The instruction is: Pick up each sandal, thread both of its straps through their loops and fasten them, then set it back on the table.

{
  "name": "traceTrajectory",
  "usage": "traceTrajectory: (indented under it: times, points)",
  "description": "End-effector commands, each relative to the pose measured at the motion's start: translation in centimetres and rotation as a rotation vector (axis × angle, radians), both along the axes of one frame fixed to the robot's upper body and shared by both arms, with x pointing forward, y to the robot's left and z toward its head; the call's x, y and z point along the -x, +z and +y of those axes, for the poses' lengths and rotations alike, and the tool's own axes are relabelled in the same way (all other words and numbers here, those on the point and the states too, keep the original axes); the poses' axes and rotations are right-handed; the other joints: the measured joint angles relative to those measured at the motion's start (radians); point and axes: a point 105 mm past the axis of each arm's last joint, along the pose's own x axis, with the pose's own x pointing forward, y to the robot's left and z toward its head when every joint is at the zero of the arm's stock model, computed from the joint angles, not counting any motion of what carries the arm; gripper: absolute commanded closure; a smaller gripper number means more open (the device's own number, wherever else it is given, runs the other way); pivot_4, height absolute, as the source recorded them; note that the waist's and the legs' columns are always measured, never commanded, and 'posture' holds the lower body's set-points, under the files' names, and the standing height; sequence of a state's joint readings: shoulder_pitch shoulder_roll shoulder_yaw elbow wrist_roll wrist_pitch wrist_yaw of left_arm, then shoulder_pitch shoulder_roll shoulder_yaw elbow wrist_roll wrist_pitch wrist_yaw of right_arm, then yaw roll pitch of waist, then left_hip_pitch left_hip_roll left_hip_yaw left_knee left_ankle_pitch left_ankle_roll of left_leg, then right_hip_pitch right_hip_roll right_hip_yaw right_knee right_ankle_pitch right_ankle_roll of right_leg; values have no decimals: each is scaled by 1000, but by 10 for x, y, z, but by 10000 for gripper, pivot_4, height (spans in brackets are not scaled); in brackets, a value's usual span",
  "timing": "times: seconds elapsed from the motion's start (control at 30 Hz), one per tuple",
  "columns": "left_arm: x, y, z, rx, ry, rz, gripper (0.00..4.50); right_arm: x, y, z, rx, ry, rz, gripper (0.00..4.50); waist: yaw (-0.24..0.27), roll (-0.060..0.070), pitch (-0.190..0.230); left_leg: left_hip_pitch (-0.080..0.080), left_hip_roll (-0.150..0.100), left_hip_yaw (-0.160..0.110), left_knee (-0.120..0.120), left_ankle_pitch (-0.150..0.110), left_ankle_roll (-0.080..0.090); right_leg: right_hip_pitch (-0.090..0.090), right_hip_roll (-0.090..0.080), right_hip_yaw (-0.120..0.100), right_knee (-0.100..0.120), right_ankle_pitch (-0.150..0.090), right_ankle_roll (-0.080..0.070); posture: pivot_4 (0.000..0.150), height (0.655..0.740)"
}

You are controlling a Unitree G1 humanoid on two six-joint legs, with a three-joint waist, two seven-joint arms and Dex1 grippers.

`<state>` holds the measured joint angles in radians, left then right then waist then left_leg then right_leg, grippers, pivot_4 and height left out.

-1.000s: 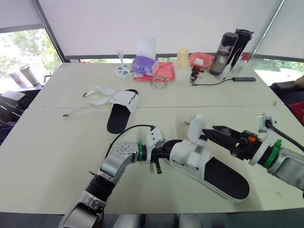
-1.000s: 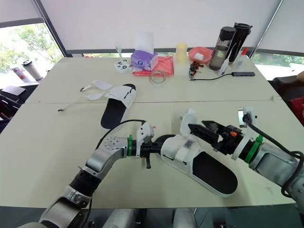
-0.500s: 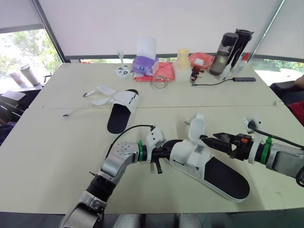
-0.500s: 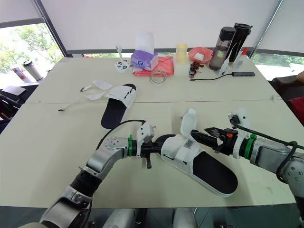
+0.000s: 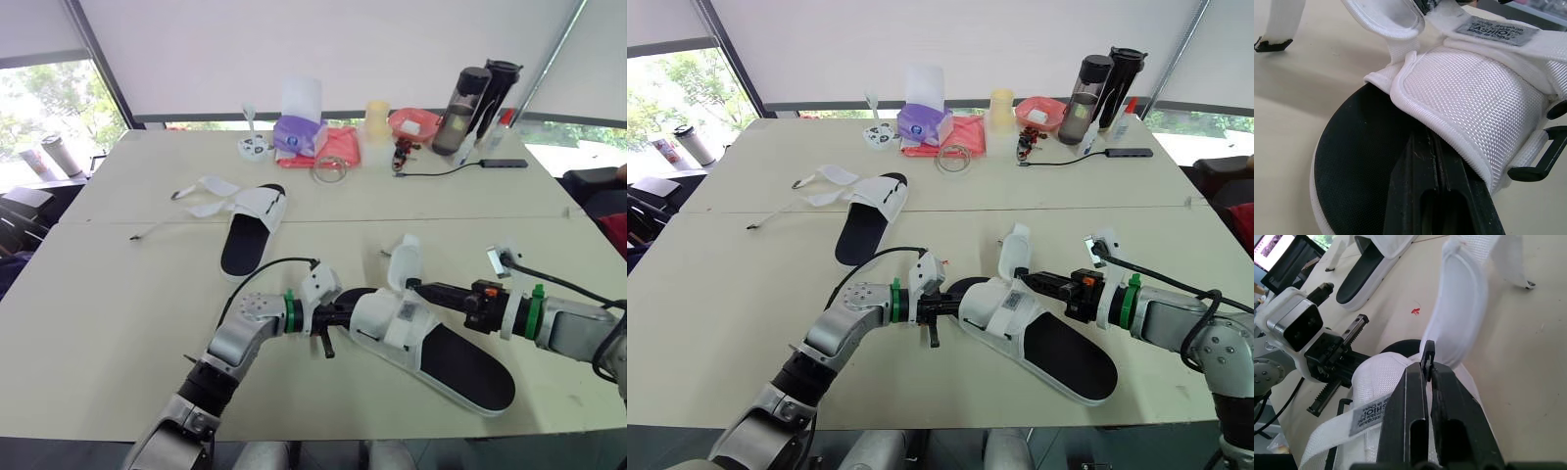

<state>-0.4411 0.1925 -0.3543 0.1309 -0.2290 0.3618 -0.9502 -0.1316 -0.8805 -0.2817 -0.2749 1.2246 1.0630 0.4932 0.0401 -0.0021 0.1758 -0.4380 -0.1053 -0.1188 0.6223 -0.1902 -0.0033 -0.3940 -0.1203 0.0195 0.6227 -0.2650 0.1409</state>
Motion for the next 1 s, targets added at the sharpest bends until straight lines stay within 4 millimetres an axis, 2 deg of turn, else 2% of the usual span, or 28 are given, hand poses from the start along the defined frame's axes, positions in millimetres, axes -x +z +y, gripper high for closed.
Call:
traceTrajectory:
  times: [0.03, 0.13, 0.2, 0.27, 0.5, 0.73, 1.0]
  points:
    - [-2, -14, 6, -46, 43, 31, 45000, 5, 13, 6, -31, 39, -53, 44221, 0, 0, 0, 0, 0, 0, 0, 0, 0, 0, 0, 0, 0, 0, 0, 1500, 7400]
    - [-2, -15, 5, -46, 40, 31, 45000, 5, 29, 6, -110, 38, -125, 44221, 0, 0, 0, 0, 0, 0, 0, 0, 0, 0, 0, 0, 0, 0, 0, 1500, 7400]
    - [-2, -15, 5, -45, 40, 32, 45000, 9, 50, 5, -232, 53, -191, 44221, 0, 0, 0, 0, 0, 0, 0, 0, 0, 0, 0, 0, 0, 0, 0, 1500, 7400]
    - [-2, -15, 5, -46, 39, 31, 45000, 12, 62, 3, -305, 45, -231, 44221, 0, 0, 0, 0, 0, 0, 0, 0, 0, 0, 0, 0, 0, 0, 0, 1500, 7400]
    - [-2, -15, 5, -47, 41, 35, 45000, 15, 75, 2, -351, -10, -298, 44221, 0, 0, 0, 0, 0, 0, 0, 0, 0, 0, 0, 0, 0, 0, 0, 1500, 7400]
    - [-3, -15, 4, -48, 35, 33, 45000, 6, 73, -5, -349, -93, -296, 44221, 0, 0, 0, 0, 0, 0, 0, 0, 0, 0, 0, 0, 0, 0, 0, 1500, 7400]
    - [-3, -15, 4, -48, 37, 32, 45000, -6, 42, -21, -295, -199, -183, 44221, -1, 0, 0, 0, 0, 0, 0, 0, 0, 0, 0, 0, 0, 0, 0, 1500, 7400]
